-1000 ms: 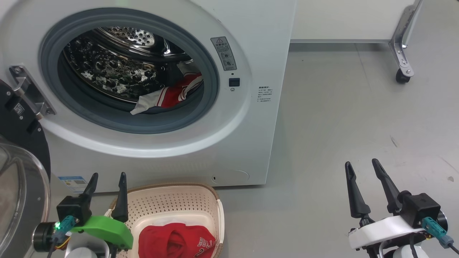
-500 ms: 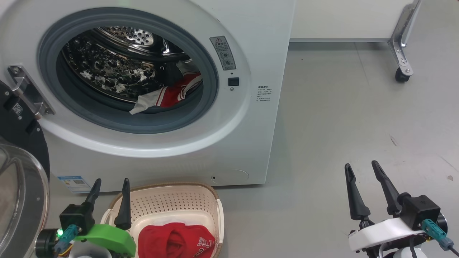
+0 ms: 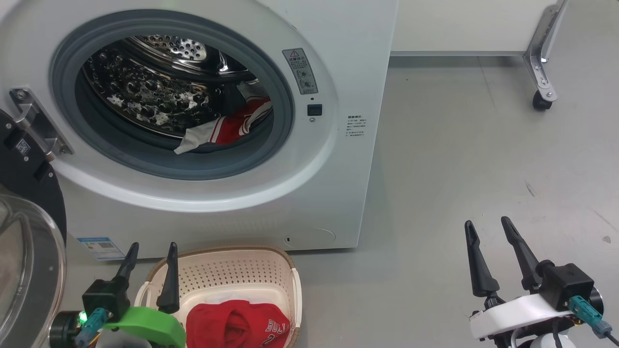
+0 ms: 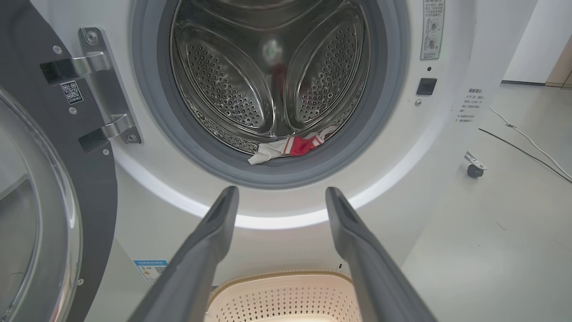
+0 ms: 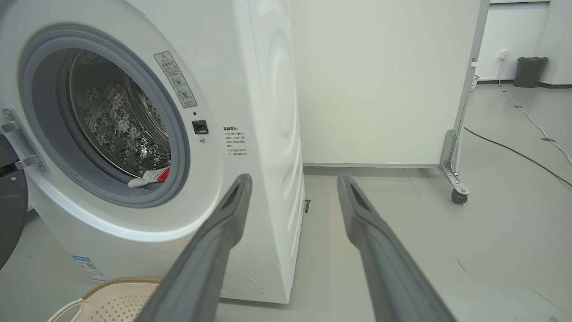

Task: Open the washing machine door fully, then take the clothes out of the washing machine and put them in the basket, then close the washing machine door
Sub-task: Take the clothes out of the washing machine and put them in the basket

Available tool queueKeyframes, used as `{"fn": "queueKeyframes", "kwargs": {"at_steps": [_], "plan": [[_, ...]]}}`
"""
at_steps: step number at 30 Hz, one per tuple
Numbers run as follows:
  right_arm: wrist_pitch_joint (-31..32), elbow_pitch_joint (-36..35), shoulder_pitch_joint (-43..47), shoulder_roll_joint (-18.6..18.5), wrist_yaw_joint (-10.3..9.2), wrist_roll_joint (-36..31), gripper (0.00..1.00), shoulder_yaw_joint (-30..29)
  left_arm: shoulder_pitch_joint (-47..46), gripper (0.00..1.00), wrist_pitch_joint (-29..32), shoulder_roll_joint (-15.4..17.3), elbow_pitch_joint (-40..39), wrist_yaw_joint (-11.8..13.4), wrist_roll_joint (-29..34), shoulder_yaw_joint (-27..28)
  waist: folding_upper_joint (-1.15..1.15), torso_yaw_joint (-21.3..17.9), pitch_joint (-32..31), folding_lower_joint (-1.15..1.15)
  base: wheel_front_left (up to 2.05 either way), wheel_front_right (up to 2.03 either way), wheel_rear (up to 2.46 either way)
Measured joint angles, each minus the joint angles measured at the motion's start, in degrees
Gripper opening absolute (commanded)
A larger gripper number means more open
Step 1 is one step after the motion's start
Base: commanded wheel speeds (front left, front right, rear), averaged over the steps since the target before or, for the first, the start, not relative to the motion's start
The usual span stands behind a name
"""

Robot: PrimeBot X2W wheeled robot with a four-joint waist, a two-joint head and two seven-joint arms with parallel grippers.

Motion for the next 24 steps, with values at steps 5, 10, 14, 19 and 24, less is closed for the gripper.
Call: {"fn": "queueKeyframes", "kwargs": {"at_steps": [5,10,14,19,24], "plan": [[0.00,-0.01,0.01,0.01,0.00,0.00,1.00,0.00,0.28,1.00,0.00,0.00,-0.66,0.24,0.00,-0.19,0.00,-0.06,0.06,0.00,0.00,0.00,0.00],[0.00,-0.01,0.01,0.03,0.00,0.00,1.00,-0.01,1.08,1.00,0.00,-0.01,-0.93,0.31,0.00,-0.52,0.00,-0.15,0.04,0.00,0.00,0.00,0.00],[0.00,-0.01,0.01,0.03,0.00,-0.01,1.00,0.00,1.12,1.00,0.00,-0.01,-1.30,0.58,0.00,-0.71,0.00,-0.19,-0.03,0.00,0.00,0.00,0.00],[0.00,-0.01,0.01,0.04,0.01,0.00,1.00,-0.01,1.15,1.00,0.00,-0.01,-1.91,0.75,0.00,-0.85,0.00,-0.23,-0.10,0.00,0.00,0.00,0.00],[0.00,-0.01,0.02,0.05,0.01,0.00,1.00,0.02,1.18,1.00,0.00,-0.01,-2.37,0.81,0.00,-0.93,0.00,-0.27,-0.06,0.00,0.00,0.00,0.00]]}}
